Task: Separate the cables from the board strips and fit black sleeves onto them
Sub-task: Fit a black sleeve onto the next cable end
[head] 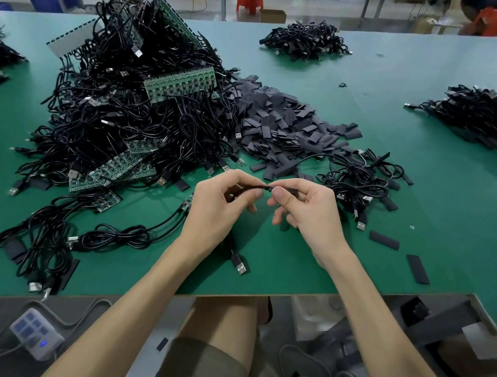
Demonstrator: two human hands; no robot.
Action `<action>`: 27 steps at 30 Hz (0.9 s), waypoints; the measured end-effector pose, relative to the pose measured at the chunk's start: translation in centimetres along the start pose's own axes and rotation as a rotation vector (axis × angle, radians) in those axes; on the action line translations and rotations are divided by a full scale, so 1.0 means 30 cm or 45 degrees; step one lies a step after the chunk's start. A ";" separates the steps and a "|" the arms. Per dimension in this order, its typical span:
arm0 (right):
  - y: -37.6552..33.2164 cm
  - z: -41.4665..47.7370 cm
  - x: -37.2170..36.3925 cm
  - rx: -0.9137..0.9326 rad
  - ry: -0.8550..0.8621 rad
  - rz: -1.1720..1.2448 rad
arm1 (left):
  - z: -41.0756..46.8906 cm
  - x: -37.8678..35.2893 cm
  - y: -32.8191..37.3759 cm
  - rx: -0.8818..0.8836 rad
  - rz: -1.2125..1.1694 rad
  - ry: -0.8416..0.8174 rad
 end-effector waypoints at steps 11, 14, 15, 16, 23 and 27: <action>-0.008 -0.003 -0.006 -0.005 -0.039 -0.021 | -0.001 -0.010 -0.011 0.003 -0.011 -0.047; -0.007 0.000 -0.007 0.000 -0.041 -0.021 | -0.004 -0.010 -0.006 -0.002 0.009 -0.042; -0.005 0.001 -0.006 0.001 -0.039 -0.019 | -0.005 -0.010 -0.004 0.001 0.016 -0.039; -0.004 0.001 -0.004 0.002 -0.036 -0.019 | -0.005 -0.011 -0.004 0.007 0.021 -0.037; -0.009 0.003 0.001 0.079 -0.017 -0.128 | 0.010 -0.013 -0.030 0.119 -0.002 -0.040; -0.015 -0.001 -0.005 0.089 -0.031 -0.129 | 0.011 -0.008 -0.052 0.173 0.008 -0.026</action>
Point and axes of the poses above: each hand's wrist, its own z-axis towards the middle knuckle, its own x-axis out of the back of the hand, y = z × x, the point moved 9 cm from there along z, towards the middle knuckle, and after that the axes turned 11 degrees about x, right-handed, at the moved point
